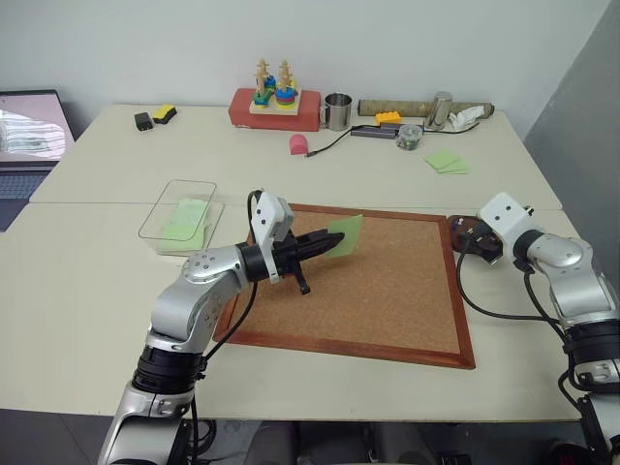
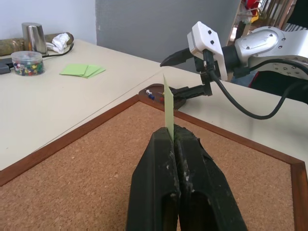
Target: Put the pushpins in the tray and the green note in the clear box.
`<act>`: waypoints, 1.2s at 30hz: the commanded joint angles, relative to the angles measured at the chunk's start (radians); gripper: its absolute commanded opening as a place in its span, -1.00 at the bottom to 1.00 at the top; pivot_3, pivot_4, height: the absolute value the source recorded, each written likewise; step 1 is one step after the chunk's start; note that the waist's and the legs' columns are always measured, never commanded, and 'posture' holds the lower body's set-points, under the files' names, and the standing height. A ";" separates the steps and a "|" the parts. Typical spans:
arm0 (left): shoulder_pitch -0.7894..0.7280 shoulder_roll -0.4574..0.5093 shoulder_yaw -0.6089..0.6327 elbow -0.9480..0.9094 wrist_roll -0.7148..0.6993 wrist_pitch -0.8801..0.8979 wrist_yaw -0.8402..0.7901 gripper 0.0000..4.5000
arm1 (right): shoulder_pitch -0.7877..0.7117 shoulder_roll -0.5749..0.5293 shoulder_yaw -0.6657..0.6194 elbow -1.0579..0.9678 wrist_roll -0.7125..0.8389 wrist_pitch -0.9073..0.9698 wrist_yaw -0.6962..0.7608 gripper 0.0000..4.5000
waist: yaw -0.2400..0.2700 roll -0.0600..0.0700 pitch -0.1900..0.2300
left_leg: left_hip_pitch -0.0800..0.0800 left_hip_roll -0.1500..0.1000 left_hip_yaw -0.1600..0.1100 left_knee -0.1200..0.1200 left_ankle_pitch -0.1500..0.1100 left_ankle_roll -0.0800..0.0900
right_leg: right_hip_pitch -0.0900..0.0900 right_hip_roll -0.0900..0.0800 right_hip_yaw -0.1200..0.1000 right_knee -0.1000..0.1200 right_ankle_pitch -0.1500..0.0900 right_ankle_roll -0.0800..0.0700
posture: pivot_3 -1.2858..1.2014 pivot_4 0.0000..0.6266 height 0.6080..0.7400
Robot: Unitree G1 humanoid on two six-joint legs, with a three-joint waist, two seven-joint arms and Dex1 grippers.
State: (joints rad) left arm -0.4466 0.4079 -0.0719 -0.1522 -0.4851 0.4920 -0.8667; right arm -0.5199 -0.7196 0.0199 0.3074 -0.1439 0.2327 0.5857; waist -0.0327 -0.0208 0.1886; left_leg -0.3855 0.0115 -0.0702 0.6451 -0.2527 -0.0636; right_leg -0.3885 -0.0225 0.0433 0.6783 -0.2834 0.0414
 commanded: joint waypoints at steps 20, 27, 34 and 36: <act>-0.032 0.009 0.049 -0.021 0.009 -0.042 0.041 -1.00 | -0.034 -0.080 -0.112 -0.202 0.110 0.067 0.061 0.95 | 0.000 0.000 0.000 | 0.000 0.000 0.000 0.000 0.000 0.000 | 0.000 0.000 0.000 0.000 0.000 0.000 | 0.03 -0.52 1.00; -0.047 0.169 0.192 -0.007 0.027 -0.030 0.058 -1.00 | -0.009 -0.119 -0.084 -0.484 0.358 0.278 0.342 0.95 | -0.003 0.000 0.000 | 0.000 0.001 -0.001 0.000 0.000 0.000 | 0.000 0.001 -0.001 0.000 0.000 0.000 | 0.03 -0.52 1.00; -0.069 0.406 0.318 0.226 0.144 -0.086 0.104 -1.00 | -0.155 -0.004 -0.011 -0.656 0.583 0.488 0.385 0.95 | -0.009 0.001 0.001 | 0.001 0.002 -0.002 0.000 0.000 0.000 | 0.000 0.002 -0.002 0.001 0.000 0.000 | 0.03 -0.52 1.00; -0.087 0.432 0.326 0.303 0.175 -0.102 0.129 -1.00 | -0.184 0.017 0.007 -0.653 0.596 0.506 0.381 0.95 | -0.006 0.001 0.001 | 0.000 0.001 -0.002 0.000 0.000 0.000 | 0.000 0.001 -0.002 0.001 0.000 0.000 | 0.03 -0.52 1.00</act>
State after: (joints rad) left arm -0.5063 0.8092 0.2181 0.0921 -0.3468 0.4241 -0.7701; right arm -0.6724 -0.7098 0.0269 -0.3257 0.4241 0.7173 0.9780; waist -0.0391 -0.0201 0.1893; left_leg -0.3854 0.0126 -0.0728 0.6449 -0.2529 -0.0634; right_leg -0.3888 -0.0214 0.0409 0.6787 -0.2835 0.0416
